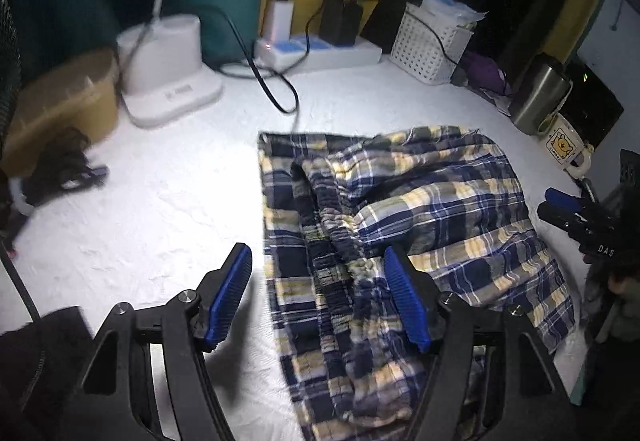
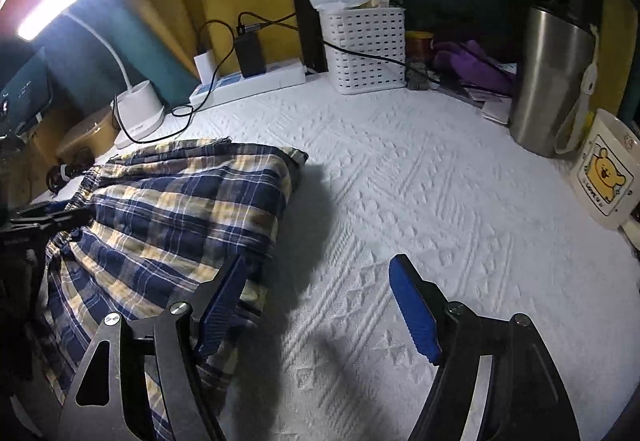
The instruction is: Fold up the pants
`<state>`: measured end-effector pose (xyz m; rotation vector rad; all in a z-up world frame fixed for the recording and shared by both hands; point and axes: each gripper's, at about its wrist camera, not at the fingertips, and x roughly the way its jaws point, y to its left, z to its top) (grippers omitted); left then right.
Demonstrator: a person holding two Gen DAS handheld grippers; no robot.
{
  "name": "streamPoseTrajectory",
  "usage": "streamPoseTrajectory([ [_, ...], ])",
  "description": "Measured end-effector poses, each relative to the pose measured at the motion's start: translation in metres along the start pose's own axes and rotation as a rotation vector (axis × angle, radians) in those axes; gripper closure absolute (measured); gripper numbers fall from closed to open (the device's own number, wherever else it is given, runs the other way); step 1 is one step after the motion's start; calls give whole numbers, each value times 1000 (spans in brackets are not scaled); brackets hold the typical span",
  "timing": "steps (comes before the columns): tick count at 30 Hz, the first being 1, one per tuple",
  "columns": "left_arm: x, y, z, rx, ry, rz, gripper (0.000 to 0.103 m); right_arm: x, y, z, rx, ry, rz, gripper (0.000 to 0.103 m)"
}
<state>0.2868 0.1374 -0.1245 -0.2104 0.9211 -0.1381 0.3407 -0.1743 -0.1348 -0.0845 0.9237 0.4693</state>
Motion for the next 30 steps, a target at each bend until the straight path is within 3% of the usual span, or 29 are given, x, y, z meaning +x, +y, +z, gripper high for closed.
streamPoseTrajectory([
  [8, 14, -15, -2, 45, 53, -23, 24, 25, 6, 9, 19, 25, 85, 19],
  [11, 15, -22, -3, 51, 63, -95, 24, 36, 12, 13, 28, 38, 129, 19],
  [14, 18, -32, -5, 113, 51, -62, 24, 45, 22, 16, -2, 42, 143, 19],
  [22, 19, -31, -5, 121, 3, -43, 45, 58, 47, 19, -91, 59, 211, 19],
  [25, 19, -34, -5, 140, 3, -46, 57, 60, 56, 20, -116, 58, 213, 29],
  [27, 19, -39, -7, 165, 0, -46, 70, 61, 60, 21, -125, 52, 211, 42],
  [30, 17, -46, -8, 193, -7, -38, 73, 58, 62, 20, -138, 43, 203, 58],
])
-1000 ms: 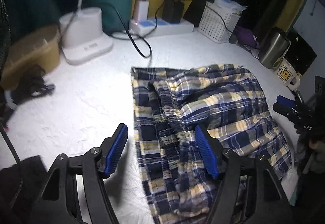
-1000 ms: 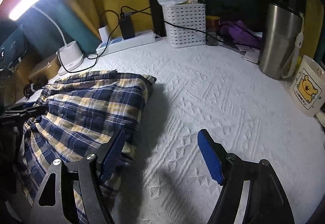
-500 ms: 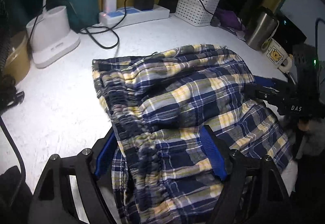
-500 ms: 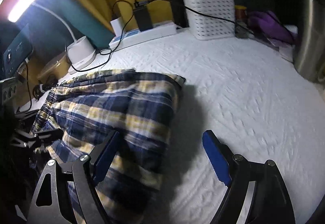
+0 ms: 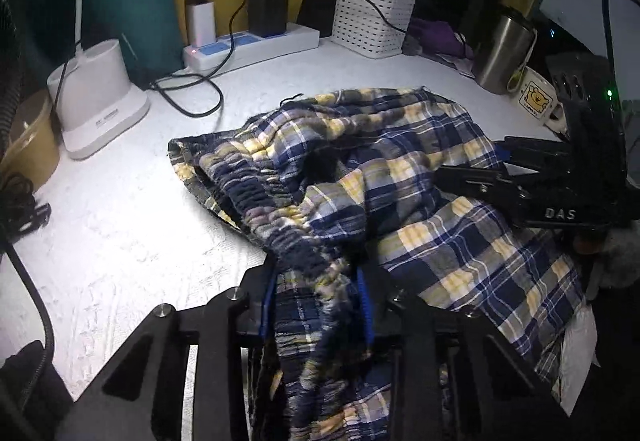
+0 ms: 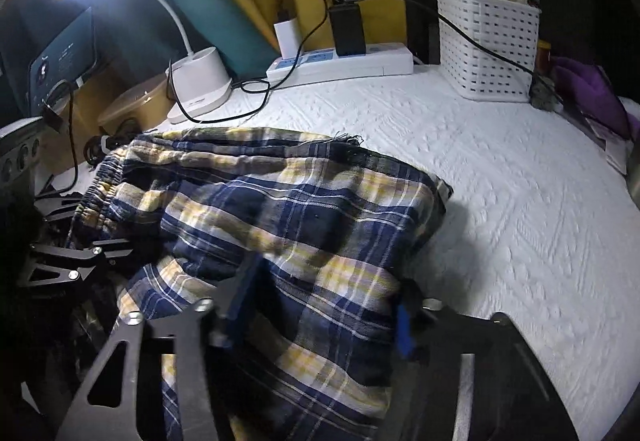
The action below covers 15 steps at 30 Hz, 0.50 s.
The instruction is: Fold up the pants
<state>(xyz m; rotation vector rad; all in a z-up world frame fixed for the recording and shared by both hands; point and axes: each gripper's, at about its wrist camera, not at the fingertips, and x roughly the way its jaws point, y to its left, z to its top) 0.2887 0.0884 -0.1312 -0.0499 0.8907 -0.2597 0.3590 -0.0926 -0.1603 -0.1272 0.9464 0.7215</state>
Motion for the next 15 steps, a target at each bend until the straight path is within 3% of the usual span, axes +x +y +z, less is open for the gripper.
streamPoseTrajectory([
  [6, -14, -9, 2, 25, -39, 17, 74, -16, 6, -1, -2, -37, 7, 78],
  [15, -52, -22, 0, 34, -122, 21, 75, -55, 26, -2, -35, -108, -13, 79],
])
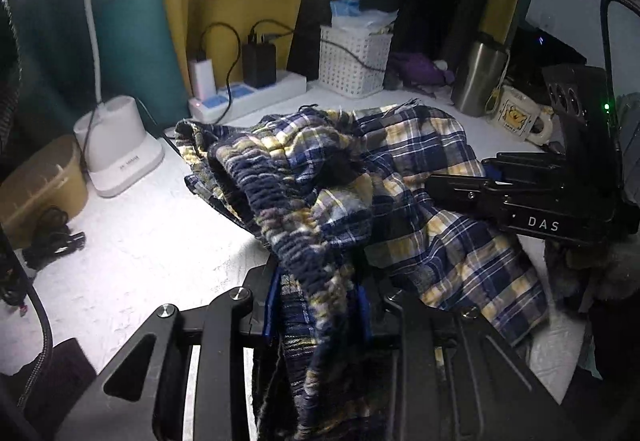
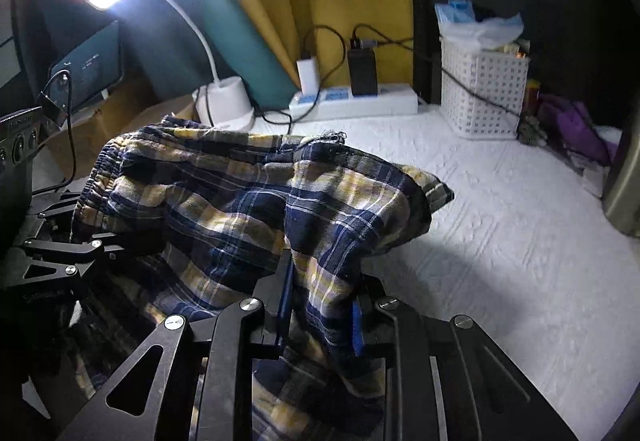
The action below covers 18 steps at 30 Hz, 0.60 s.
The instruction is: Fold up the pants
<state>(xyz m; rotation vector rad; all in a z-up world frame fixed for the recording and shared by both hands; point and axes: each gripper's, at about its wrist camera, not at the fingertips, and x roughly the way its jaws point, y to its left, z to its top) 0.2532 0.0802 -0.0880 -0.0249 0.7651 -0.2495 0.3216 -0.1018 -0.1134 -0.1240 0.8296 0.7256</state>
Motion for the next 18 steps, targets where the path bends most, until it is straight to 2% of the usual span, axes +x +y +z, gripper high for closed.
streamPoseTrajectory([
  [18, -90, -24, -5, 38, -168, -8, 75, -85, 40, -5, -67, -144, -57, 82],
])
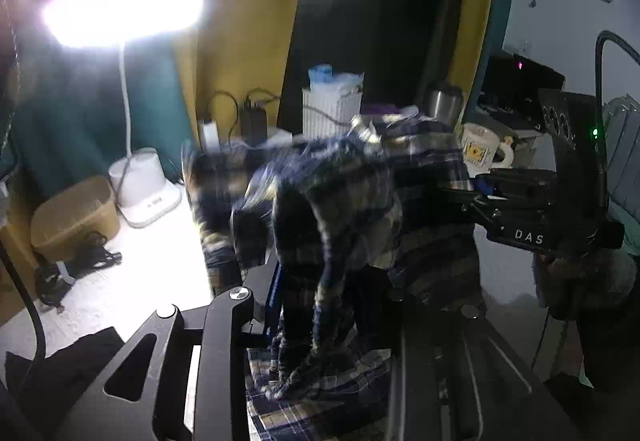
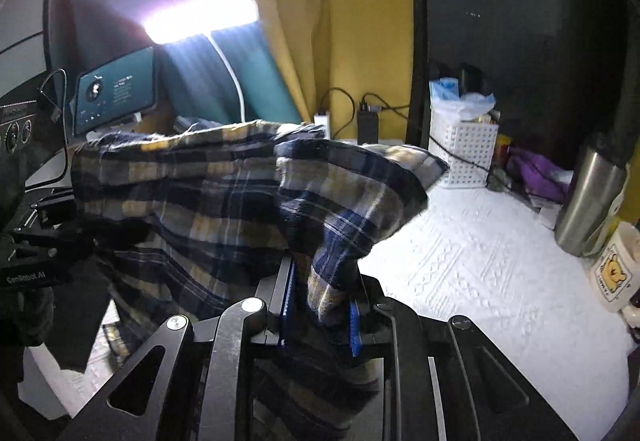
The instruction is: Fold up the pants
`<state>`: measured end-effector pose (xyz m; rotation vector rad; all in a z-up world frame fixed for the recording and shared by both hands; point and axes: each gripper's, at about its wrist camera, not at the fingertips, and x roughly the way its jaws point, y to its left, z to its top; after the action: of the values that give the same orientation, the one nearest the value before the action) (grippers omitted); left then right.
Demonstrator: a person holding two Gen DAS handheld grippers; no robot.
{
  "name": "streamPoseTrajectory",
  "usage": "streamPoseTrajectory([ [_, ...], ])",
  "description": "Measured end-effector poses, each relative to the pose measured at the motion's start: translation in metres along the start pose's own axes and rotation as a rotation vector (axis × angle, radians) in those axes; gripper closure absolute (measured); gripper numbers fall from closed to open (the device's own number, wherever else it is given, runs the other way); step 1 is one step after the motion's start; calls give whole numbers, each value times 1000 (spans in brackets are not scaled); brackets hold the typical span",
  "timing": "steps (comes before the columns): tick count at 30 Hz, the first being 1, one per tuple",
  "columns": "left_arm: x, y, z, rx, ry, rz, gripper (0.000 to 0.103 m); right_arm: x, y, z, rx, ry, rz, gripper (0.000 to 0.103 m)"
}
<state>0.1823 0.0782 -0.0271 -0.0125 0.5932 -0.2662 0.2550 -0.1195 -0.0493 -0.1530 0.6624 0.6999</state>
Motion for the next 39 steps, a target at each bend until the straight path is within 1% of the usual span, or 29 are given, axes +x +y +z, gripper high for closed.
streamPoseTrajectory([
  [1, -5, -2, 1, 4, -14, -2, 75, -5, 3, 1, -6, -10, -1, 84],
  [2, -8, -3, 1, 8, -21, -3, 78, -9, 6, 2, -10, -19, -4, 91],
  [4, -10, -6, -2, 20, -23, 2, 78, -17, 12, 2, -19, -34, -6, 92],
  [6, -7, -3, -6, 4, -16, 5, 78, -17, 15, 1, -30, -31, -22, 92],
  [8, 6, 5, -12, -15, 16, 15, 78, -8, 11, -3, -20, -12, -35, 93],
  [11, 35, 23, -18, -49, 74, 40, 78, 7, 0, -12, 17, 24, -61, 92],
  [13, 46, 30, -19, -56, 93, 48, 78, 17, -12, -17, 53, 43, -69, 92],
  [15, 57, 37, -17, -59, 110, 42, 77, 28, -25, -23, 98, 67, -84, 92],
  [17, 71, 43, -15, -60, 144, 33, 76, 34, -38, -27, 150, 77, -76, 92],
  [19, 82, 49, -15, -65, 169, 37, 74, 38, -47, -27, 173, 89, -83, 92],
  [20, 89, 54, -14, -76, 182, 27, 74, 40, -51, -27, 180, 94, -88, 92],
  [22, 98, 58, -14, -94, 201, 13, 70, 44, -58, -27, 195, 108, -92, 92],
  [24, 107, 64, -14, -113, 226, 10, 58, 48, -66, -25, 212, 121, -79, 92],
  [25, 111, 69, -14, -127, 242, 10, 55, 50, -68, -24, 221, 128, -72, 92],
  [26, 111, 72, -14, -142, 252, 8, 49, 53, -71, -23, 234, 138, -64, 87],
  [27, 109, 75, -15, -155, 256, 8, 44, 54, -73, -22, 240, 139, -62, 65],
  [28, 105, 77, -17, -167, 254, 4, 43, 54, -74, -21, 245, 136, -55, 44],
  [29, 101, 79, -18, -175, 254, 2, 41, 56, -76, -20, 254, 134, -37, 0],
  [30, 99, 80, -20, -181, 256, 2, 35, 57, -76, -19, 256, 130, -18, 0],
  [32, 97, 81, -25, -187, 270, 3, 28, 62, -74, -18, 245, 145, -8, 0],
  [35, 106, 75, -33, -173, 309, -47, 28, 73, -71, -20, 211, 164, -46, 0],
  [37, 113, 72, -36, -165, 332, -64, 28, 81, -73, -20, 219, 179, -45, 0],
  [39, 122, 72, -39, -178, 359, -100, 28, 88, -74, -22, 223, 189, -32, 0],
])
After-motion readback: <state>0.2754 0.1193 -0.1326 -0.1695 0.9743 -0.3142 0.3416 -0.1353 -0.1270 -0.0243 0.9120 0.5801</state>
